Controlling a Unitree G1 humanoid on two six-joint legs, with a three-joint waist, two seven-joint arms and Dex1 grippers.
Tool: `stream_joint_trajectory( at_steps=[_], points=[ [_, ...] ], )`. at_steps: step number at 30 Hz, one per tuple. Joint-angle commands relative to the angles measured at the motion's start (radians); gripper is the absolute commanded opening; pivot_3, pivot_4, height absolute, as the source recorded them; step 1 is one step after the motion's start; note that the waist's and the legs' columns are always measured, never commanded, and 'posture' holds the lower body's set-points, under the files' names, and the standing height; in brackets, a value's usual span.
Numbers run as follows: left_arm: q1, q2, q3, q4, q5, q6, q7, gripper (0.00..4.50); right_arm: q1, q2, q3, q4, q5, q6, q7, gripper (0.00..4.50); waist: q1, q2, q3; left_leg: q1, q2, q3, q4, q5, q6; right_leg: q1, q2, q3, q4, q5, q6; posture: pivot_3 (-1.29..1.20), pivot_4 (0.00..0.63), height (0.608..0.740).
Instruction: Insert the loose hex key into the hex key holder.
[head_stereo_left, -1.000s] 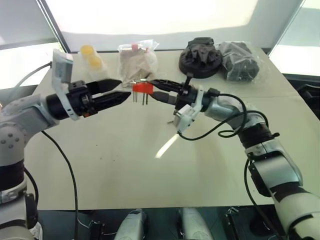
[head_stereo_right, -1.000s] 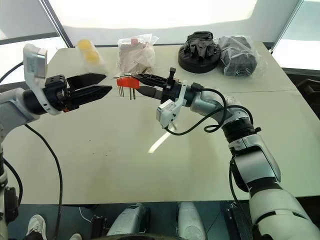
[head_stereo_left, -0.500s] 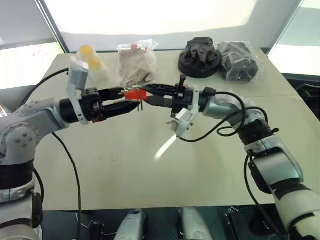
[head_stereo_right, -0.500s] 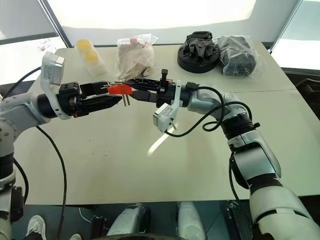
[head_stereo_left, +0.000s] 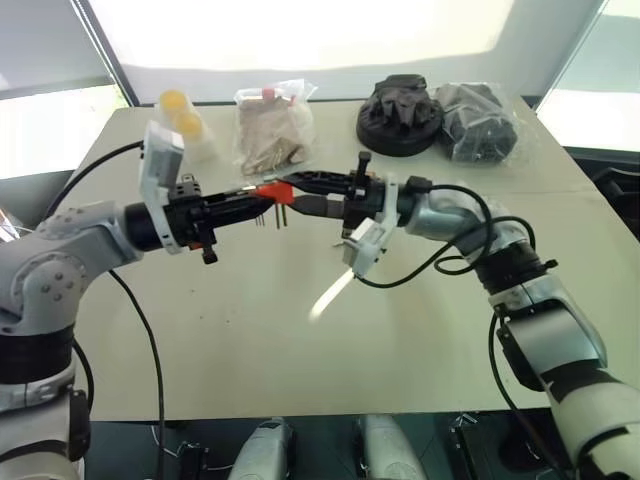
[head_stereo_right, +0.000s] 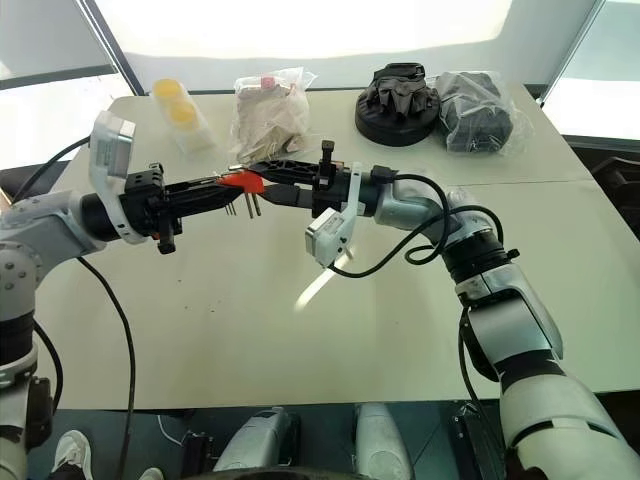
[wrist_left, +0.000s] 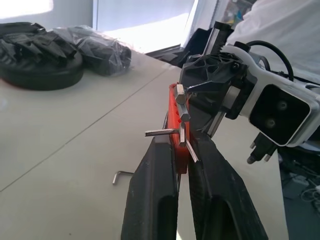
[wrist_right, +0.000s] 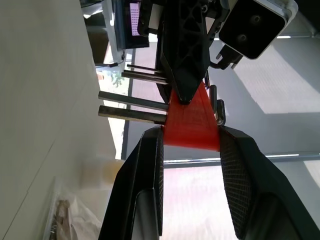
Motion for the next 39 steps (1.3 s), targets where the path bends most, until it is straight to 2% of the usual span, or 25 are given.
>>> stream_joint_trajectory(
  at_steps=[1, 15, 16, 17, 19, 39],
  points=[
    [-0.004, -0.005, 0.028, -0.030, -0.009, -0.015, 0.006, 0.07, 0.002, -0.006, -0.002, -0.059, 0.032, -0.006, 0.013, 1.00, 0.000, 0.000, 0.000, 0.000, 0.000, 0.000, 0.000, 0.000, 0.000, 0.000, 0.000, 0.000, 0.000, 0.000, 0.000, 0.00, 0.150, 0.740],
    [-0.012, -0.032, 0.025, -0.035, -0.003, -0.017, 0.034, 0.07, 0.023, -0.007, 0.006, -0.090, 0.074, 0.010, 0.062, 1.00, 0.000, 0.000, 0.000, 0.000, 0.000, 0.000, 0.000, 0.000, 0.000, 0.000, 0.000, 0.000, 0.000, 0.000, 0.000, 0.00, 0.150, 0.740],
    [-0.013, -0.034, 0.023, -0.034, 0.002, -0.020, 0.036, 0.87, 0.023, -0.007, 0.006, -0.090, 0.076, 0.012, 0.065, 1.00, 0.000, 0.000, 0.000, 0.000, 0.000, 0.000, 0.000, 0.000, 0.000, 0.000, 0.000, 0.000, 0.000, 0.000, 0.000, 0.00, 0.150, 0.740],
    [-0.014, -0.036, 0.019, -0.035, 0.011, -0.027, 0.038, 1.15, 0.024, -0.007, 0.006, -0.090, 0.079, 0.014, 0.068, 1.00, 0.000, 0.000, 0.000, 0.000, 0.000, 0.000, 0.000, 0.000, 0.000, 0.000, 0.000, 0.000, 0.000, 0.000, 0.000, 0.00, 0.150, 0.740],
    [-0.015, -0.042, 0.017, -0.036, 0.013, -0.037, 0.031, 2.06, 0.025, -0.008, 0.006, -0.093, 0.083, 0.016, 0.073, 1.00, 0.000, 0.000, 0.000, 0.000, 0.000, 0.000, 0.000, 0.000, 0.000, 0.000, 0.000, 0.000, 0.000, 0.000, 0.000, 0.00, 0.150, 0.740],
    [0.017, -0.064, 0.011, -0.072, 0.015, -0.027, 0.044, 2.06, 0.008, -0.003, -0.003, -0.084, 0.096, 0.026, 0.076, 1.00, 0.006, 0.000, 0.000, 0.000, 0.000, 0.000, 0.000, 0.000, 0.000, 0.000, 0.000, 0.000, 0.000, 0.000, 0.000, 0.00, 0.150, 0.740]
  ],
)
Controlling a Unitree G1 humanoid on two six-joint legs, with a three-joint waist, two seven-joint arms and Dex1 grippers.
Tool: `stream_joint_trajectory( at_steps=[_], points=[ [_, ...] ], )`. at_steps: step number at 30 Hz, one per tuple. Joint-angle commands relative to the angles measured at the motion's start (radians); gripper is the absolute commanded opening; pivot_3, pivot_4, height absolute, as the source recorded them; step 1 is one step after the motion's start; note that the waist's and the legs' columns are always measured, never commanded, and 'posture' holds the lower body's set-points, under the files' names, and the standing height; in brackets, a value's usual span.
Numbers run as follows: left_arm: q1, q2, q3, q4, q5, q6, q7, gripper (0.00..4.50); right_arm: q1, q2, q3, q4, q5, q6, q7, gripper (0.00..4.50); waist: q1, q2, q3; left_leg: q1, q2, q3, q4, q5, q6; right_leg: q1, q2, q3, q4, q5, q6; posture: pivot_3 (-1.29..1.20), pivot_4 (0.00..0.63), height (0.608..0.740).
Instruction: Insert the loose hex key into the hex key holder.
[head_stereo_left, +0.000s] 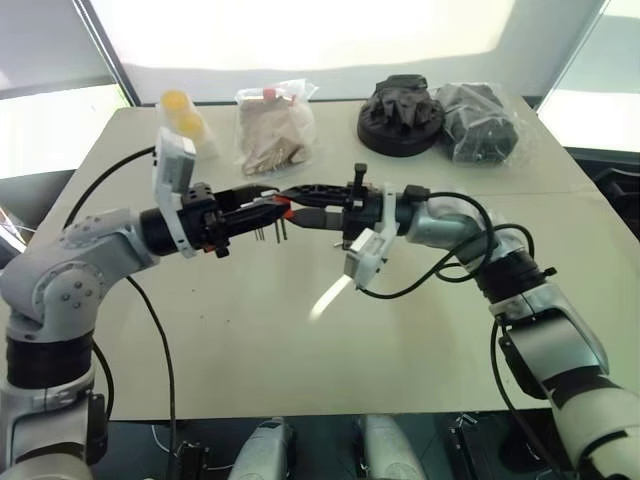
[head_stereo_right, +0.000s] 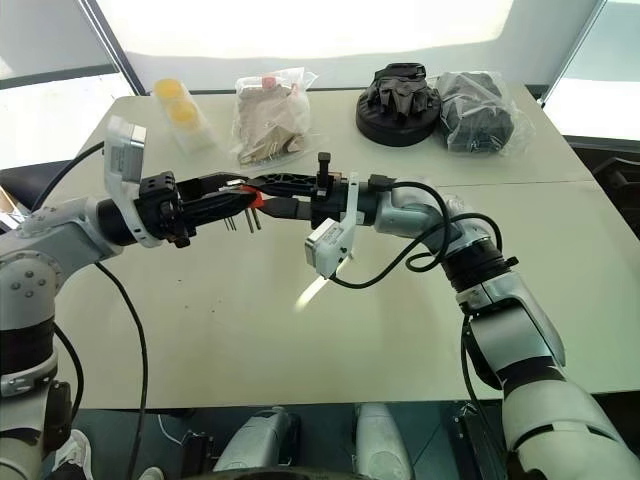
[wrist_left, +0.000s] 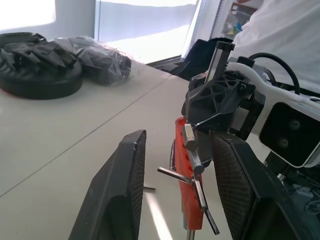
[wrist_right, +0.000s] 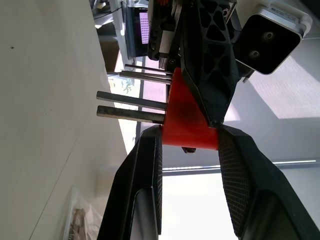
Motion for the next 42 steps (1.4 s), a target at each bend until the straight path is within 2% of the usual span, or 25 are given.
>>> stream_joint_trajectory(
  at_steps=[1, 24, 26, 29, 30, 41, 42],
  points=[
    [0.002, 0.009, 0.015, -0.031, -0.008, -0.006, 0.002, 2.06, -0.026, 0.004, -0.027, -0.017, 0.025, -0.001, -0.015, 1.00, 0.001, 0.000, 0.000, 0.000, 0.000, 0.000, 0.000, 0.000, 0.000, 0.000, 0.000, 0.000, 0.000, 0.000, 0.000, 0.00, 0.150, 0.740],
    [0.012, 0.017, 0.031, -0.036, -0.016, -0.009, 0.017, 2.06, -0.032, 0.002, -0.026, -0.002, 0.014, -0.004, -0.032, 1.00, 0.006, 0.000, 0.000, 0.000, 0.000, 0.000, 0.000, 0.000, 0.000, 0.000, 0.000, 0.000, 0.000, 0.000, 0.000, 0.00, 0.150, 0.740],
    [0.011, 0.017, 0.033, -0.036, -0.019, -0.009, 0.019, 1.54, -0.030, 0.002, -0.026, -0.004, 0.013, -0.003, -0.032, 1.00, 0.006, 0.000, 0.000, 0.000, 0.000, 0.000, 0.000, 0.000, 0.000, 0.000, 0.000, 0.000, 0.000, 0.000, 0.000, 0.00, 0.150, 0.740],
    [0.013, 0.016, 0.037, -0.038, -0.023, -0.011, 0.022, 0.32, -0.026, 0.002, -0.024, -0.009, 0.015, 0.001, -0.028, 1.00, 0.006, 0.000, 0.000, 0.000, 0.000, 0.000, 0.000, 0.000, 0.000, 0.000, 0.000, 0.000, 0.000, 0.000, 0.000, 0.00, 0.150, 0.740],
    [0.014, 0.016, 0.038, -0.038, -0.025, -0.011, 0.024, 0.06, -0.024, 0.003, -0.023, -0.012, 0.016, 0.003, -0.027, 1.00, 0.006, 0.000, 0.000, 0.000, 0.000, 0.000, 0.000, 0.000, 0.000, 0.000, 0.000, 0.000, 0.000, 0.000, 0.000, 0.00, 0.150, 0.740],
    [0.036, 0.012, 0.034, -0.060, -0.032, -0.013, 0.039, 0.06, -0.010, -0.002, -0.015, -0.022, 0.037, 0.010, -0.008, 1.00, 0.006, 0.000, 0.000, 0.000, 0.000, 0.000, 0.000, 0.000, 0.000, 0.000, 0.000, 0.000, 0.000, 0.000, 0.000, 0.00, 0.150, 0.740],
    [0.041, 0.009, 0.035, -0.067, -0.036, -0.013, 0.043, 0.00, -0.005, -0.004, -0.015, -0.027, 0.041, 0.011, -0.005, 1.50, 0.006, 0.000, 0.000, 0.000, 0.000, 0.000, 0.000, 0.000, 0.000, 0.000, 0.000, 0.000, 0.000, 0.000, 0.000, 0.00, 0.150, 0.740]
  ],
)
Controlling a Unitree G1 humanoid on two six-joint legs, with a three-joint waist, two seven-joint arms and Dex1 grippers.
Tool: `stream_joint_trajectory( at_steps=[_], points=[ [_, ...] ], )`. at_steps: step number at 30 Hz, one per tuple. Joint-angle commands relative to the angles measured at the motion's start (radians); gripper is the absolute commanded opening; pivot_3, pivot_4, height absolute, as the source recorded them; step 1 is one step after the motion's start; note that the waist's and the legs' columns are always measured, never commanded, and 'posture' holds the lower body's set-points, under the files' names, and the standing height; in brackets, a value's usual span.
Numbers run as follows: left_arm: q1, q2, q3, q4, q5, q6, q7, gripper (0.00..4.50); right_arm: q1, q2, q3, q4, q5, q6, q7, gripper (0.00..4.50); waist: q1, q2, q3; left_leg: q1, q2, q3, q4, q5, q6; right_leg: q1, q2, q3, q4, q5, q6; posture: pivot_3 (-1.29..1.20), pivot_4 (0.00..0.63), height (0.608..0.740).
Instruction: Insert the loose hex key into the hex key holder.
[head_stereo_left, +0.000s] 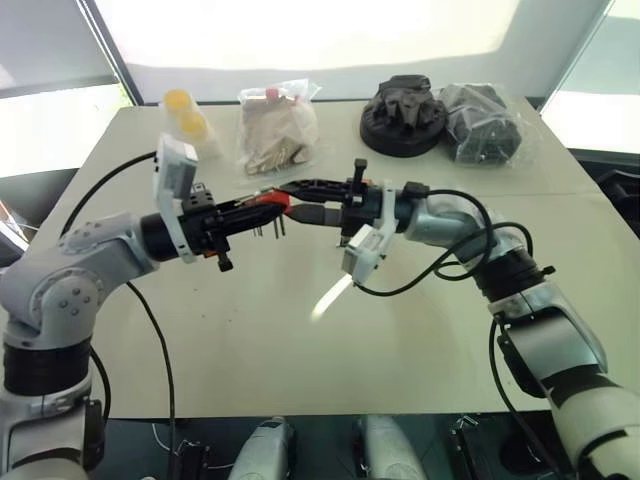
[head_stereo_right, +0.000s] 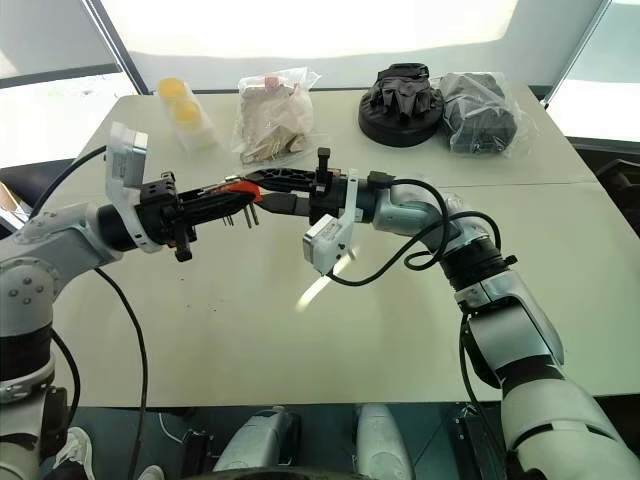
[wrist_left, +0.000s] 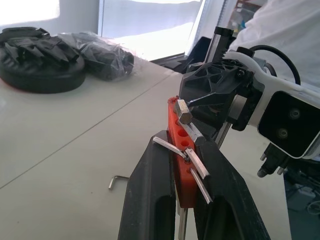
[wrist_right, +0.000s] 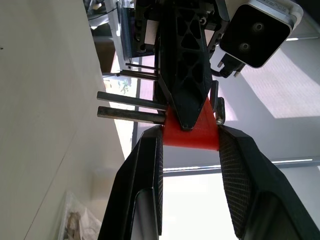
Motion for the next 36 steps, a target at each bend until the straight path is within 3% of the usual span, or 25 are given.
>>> stream_joint_trajectory(
  at_steps=[1, 6, 10, 12, 15, 18, 21, 24, 31, 36],
  points=[
    [0.012, -0.001, 0.033, -0.040, -0.018, -0.016, 0.010, 0.00, 0.006, -0.009, -0.018, -0.034, 0.037, -0.001, 0.008, 2.02, 0.000, 0.000, 0.000, 0.000, 0.000, 0.000, 0.000, 0.000, 0.000, 0.000, 0.000, 0.000, 0.000, 0.000, 0.000, 0.00, 0.150, 0.740],
    [0.029, -0.007, 0.035, -0.062, -0.028, -0.014, 0.024, 0.00, 0.019, -0.010, -0.017, -0.037, 0.044, 0.011, 0.022, 4.44, 0.000, 0.000, 0.000, 0.000, 0.000, 0.000, 0.000, 0.000, 0.000, 0.000, 0.000, 0.000, 0.000, 0.000, 0.000, 0.00, 0.150, 0.740],
    [0.044, 0.000, 0.047, -0.074, -0.035, -0.013, 0.030, 0.00, 0.033, -0.019, -0.014, -0.015, 0.062, 0.049, 0.057, 4.44, 0.000, 0.000, 0.000, 0.000, 0.000, 0.000, 0.000, 0.000, 0.000, 0.000, 0.000, 0.000, 0.000, 0.000, 0.000, 0.00, 0.150, 0.740],
    [0.055, 0.008, 0.060, -0.081, -0.033, -0.018, 0.036, 0.00, 0.054, -0.008, -0.030, 0.010, 0.148, 0.178, 0.122, 4.44, 0.001, 0.000, 0.000, 0.000, 0.000, 0.000, 0.000, 0.000, 0.000, 0.000, 0.000, 0.000, 0.000, 0.000, 0.000, 0.00, 0.150, 0.740],
    [0.086, 0.030, 0.091, -0.098, -0.025, -0.028, 0.045, 0.00, 0.076, 0.051, -0.120, -0.009, 0.393, 0.684, 0.278, 4.44, 0.000, 0.000, 0.000, 0.001, 0.001, 0.000, 0.000, 0.000, 0.000, 0.001, 0.000, 0.000, 0.000, 0.000, 0.000, 0.00, 0.150, 0.740],
    [0.118, 0.048, 0.121, -0.110, -0.018, -0.035, 0.056, 0.00, 0.037, 0.078, -0.172, -0.084, 0.544, 1.258, 0.391, 4.44, 0.002, 0.000, 0.000, 0.000, 0.001, 0.000, 0.000, 0.000, 0.000, 0.001, 0.000, 0.000, 0.000, 0.000, 0.000, 0.00, 0.150, 0.740],
    [0.146, 0.055, 0.139, -0.110, -0.013, -0.042, 0.063, 0.00, -0.020, 0.062, -0.174, -0.165, 0.666, 1.678, 0.514, 4.44, 0.003, 0.000, 0.000, 0.000, 0.001, -0.001, 0.000, 0.000, 0.001, 0.000, -0.001, 0.000, 0.000, 0.000, 0.000, 0.00, 0.150, 0.740],
    [0.167, 0.063, 0.145, -0.112, -0.004, -0.050, 0.064, 0.00, -0.093, 0.083, -0.187, -0.188, 0.709, 1.971, 0.484, 4.44, 0.001, 0.000, 0.000, -0.003, 0.001, 0.000, -0.001, -0.001, 0.002, -0.003, -0.001, 0.000, 0.000, 0.000, 0.000, 0.00, 0.150, 0.740],
    [0.170, 0.077, 0.151, -0.113, 0.003, -0.056, 0.075, 0.00, -0.085, 0.080, -0.072, -0.338, 0.692, 2.229, 0.423, 4.44, 0.007, 0.000, 0.000, -0.012, -0.001, -0.001, 0.002, -0.001, 0.001, -0.010, -0.003, 0.000, 0.000, 0.000, 0.000, 0.00, 0.150, 0.740],
    [0.179, 0.077, 0.160, -0.129, -0.010, -0.051, 0.096, 0.00, -0.021, 0.064, 0.015, -0.362, 0.642, 2.185, 0.384, 4.44, 0.005, 0.000, 0.000, -0.015, -0.001, 0.000, 0.003, -0.001, 0.001, -0.013, -0.003, 0.000, 0.000, 0.001, 0.002, 0.00, 0.150, 0.740]
  ],
)
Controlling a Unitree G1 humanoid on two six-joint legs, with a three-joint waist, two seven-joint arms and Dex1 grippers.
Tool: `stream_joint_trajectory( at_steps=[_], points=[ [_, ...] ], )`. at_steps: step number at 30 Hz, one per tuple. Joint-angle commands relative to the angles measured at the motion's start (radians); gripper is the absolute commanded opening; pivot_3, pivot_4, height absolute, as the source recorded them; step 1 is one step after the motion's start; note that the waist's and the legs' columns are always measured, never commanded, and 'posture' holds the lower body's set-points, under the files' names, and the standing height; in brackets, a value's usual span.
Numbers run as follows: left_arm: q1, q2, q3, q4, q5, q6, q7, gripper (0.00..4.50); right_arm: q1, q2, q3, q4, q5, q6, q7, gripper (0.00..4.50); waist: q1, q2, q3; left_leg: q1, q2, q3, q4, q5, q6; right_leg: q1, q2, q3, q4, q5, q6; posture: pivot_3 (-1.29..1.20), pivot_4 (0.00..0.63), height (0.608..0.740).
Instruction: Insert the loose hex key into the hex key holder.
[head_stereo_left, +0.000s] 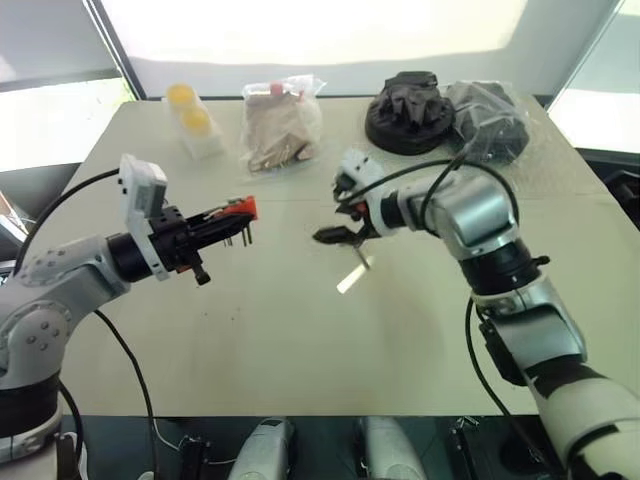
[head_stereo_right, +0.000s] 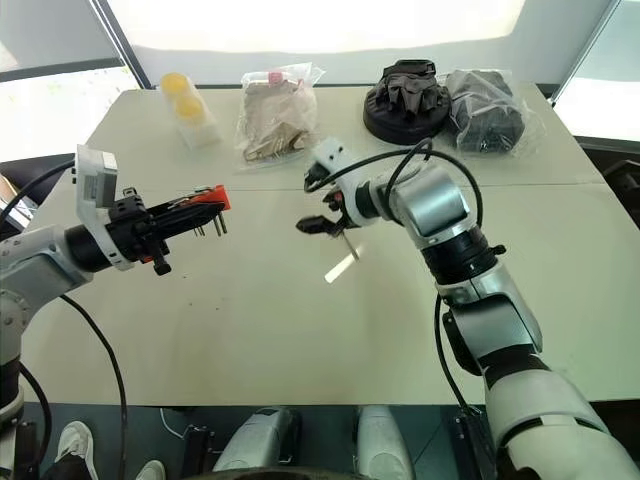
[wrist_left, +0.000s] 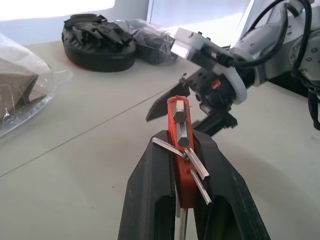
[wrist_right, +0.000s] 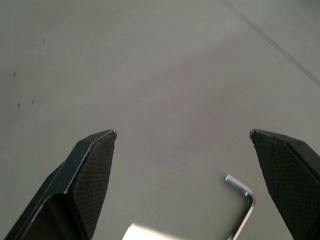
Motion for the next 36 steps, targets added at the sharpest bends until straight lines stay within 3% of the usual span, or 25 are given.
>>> stream_joint_trajectory(
  at_steps=[1, 22, 31, 36],
  points=[
    [-0.002, 0.012, 0.041, -0.041, -0.014, -0.017, 0.016, 0.00, 0.014, -0.005, 0.020, -0.004, -0.035, -0.054, -0.027, 4.44, -0.002, 0.000, 0.000, 0.000, 0.000, 0.000, 0.000, 0.000, 0.000, 0.000, 0.000, 0.000, 0.000, 0.000, 0.000, 0.00, 0.150, 0.740],
    [0.045, 0.004, 0.062, -0.103, -0.087, -0.014, 0.113, 0.00, -0.021, 0.043, 0.051, 0.307, -0.148, -0.141, -0.074, 4.44, -0.004, 0.000, 0.000, 0.000, 0.000, 0.001, 0.001, 0.000, 0.000, -0.001, 0.001, 0.000, 0.002, 0.000, 0.000, 0.00, 0.150, 0.740],
    [0.041, 0.001, 0.057, -0.100, -0.085, -0.021, 0.117, 0.00, -0.028, 0.050, 0.046, 0.326, -0.170, -0.142, -0.051, 0.03, -0.005, -0.001, -0.001, 0.000, 0.000, 0.001, 0.001, 0.000, 0.000, 0.000, 0.001, 0.000, 0.002, 0.000, 0.000, 0.00, 0.150, 0.740],
    [0.027, -0.003, 0.053, -0.082, -0.079, -0.026, 0.117, 0.00, -0.006, 0.071, -0.019, 0.258, -0.142, -0.187, -0.066, 0.03, -0.005, -0.001, -0.001, 0.000, 0.000, 0.001, 0.002, 0.000, 0.000, 0.000, 0.001, 0.000, 0.002, 0.000, 0.000, 0.00, 0.150, 0.740]
  ],
)
